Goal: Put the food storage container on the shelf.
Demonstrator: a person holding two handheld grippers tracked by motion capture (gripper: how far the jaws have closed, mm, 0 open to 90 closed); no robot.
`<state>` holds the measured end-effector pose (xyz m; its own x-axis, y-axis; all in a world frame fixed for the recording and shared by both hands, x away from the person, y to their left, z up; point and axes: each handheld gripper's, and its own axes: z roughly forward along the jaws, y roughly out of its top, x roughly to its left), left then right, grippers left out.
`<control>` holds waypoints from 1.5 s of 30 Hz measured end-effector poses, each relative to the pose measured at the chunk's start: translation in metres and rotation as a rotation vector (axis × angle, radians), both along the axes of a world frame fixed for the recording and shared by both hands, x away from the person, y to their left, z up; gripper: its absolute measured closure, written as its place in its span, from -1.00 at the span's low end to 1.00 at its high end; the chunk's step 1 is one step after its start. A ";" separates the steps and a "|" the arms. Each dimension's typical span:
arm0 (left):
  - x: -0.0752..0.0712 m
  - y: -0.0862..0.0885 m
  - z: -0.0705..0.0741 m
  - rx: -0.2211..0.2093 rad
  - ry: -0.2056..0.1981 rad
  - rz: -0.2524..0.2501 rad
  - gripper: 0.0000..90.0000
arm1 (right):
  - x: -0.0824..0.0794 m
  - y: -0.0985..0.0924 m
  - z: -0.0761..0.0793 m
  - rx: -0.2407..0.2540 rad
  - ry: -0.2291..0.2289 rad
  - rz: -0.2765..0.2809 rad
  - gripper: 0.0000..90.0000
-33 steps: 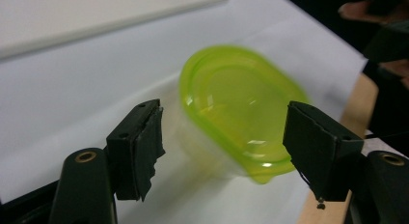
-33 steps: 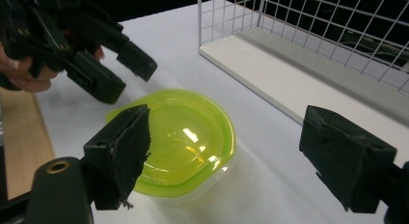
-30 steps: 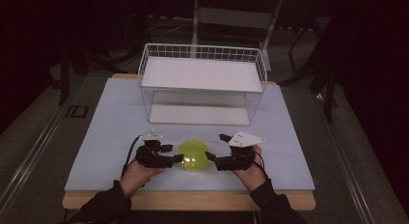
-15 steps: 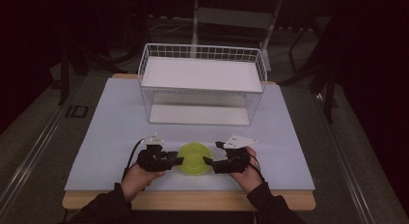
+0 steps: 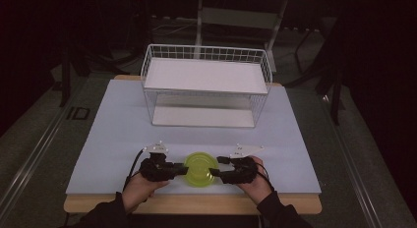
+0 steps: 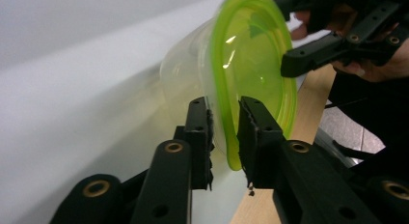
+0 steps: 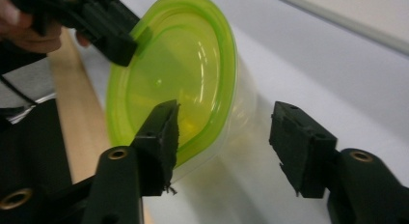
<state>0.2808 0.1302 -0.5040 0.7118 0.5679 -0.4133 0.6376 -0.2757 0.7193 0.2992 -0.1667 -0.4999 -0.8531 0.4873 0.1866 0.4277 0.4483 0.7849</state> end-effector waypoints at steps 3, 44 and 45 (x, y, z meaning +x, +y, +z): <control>-0.004 0.001 -0.001 0.003 0.011 -0.008 0.78 | -0.008 0.001 -0.001 0.000 0.029 0.026 0.26; -0.024 0.004 -0.001 0.049 0.076 0.088 0.79 | -0.022 0.010 0.004 0.041 0.013 -0.040 0.60; -0.024 0.004 -0.001 0.050 0.076 0.087 0.79 | -0.023 0.009 0.002 0.035 0.021 -0.038 0.58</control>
<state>0.2568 0.1341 -0.5054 0.6264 0.6473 -0.4343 0.7132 -0.2511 0.6544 0.2761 -0.1576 -0.4984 -0.8300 0.5118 0.2218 0.4603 0.4038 0.7906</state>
